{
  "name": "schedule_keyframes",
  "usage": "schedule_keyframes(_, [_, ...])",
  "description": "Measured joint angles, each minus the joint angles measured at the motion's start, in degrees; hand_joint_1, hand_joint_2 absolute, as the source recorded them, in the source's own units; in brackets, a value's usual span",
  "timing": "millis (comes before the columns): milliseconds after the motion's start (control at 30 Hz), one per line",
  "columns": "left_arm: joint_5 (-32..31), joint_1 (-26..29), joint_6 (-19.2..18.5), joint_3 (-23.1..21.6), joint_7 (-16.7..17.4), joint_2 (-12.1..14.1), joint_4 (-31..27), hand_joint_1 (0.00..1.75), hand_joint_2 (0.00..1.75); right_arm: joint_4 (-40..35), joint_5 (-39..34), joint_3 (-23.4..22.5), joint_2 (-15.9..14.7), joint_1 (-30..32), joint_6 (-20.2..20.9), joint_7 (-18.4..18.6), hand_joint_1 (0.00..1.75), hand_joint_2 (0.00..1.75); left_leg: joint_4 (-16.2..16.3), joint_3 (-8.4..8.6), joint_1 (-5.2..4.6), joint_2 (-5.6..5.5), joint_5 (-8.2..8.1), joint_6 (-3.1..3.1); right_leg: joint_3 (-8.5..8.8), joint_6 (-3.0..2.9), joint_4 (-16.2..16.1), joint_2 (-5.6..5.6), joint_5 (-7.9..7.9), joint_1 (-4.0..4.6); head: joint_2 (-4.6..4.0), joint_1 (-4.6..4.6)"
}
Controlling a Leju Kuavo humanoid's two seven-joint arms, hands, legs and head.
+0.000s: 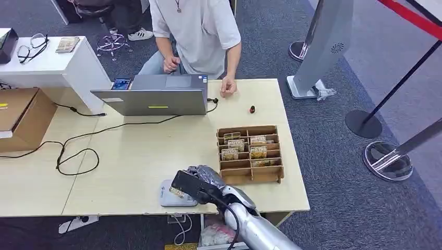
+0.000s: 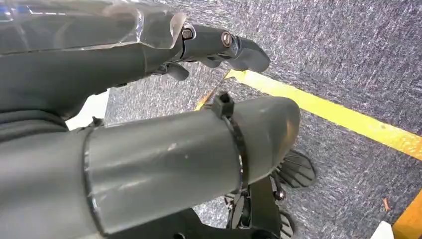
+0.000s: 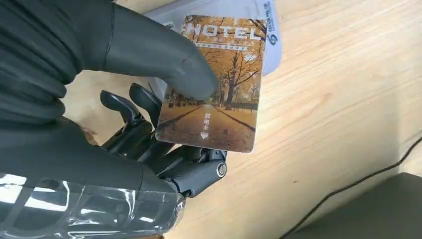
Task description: Pass the card to the sensor for recognition and then transmit it.
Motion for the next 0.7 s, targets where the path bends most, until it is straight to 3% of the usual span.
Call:
schedule_keyframes(300, [-1.18,0.0,-0.9,0.0,0.0,0.26,0.0,0.0,0.0,0.07,6.38,0.39,-0.02,0.52,-4.04,3.28,1.75,1.75,0.0,0.01,0.0,-0.01,0.0,0.0,0.0,0.0,0.0,-0.01,0.0,0.0,0.0,0.02])
schedule_keyframes(700, [-1.42,-0.01,-1.1,0.0,0.0,0.39,0.0,0.0,0.0,0.13,10.93,0.7,0.37,0.48,-4.46,4.24,1.75,1.75,0.0,0.01,0.0,0.0,0.0,0.0,0.02,0.0,0.0,0.0,0.0,0.0,0.0,0.0])
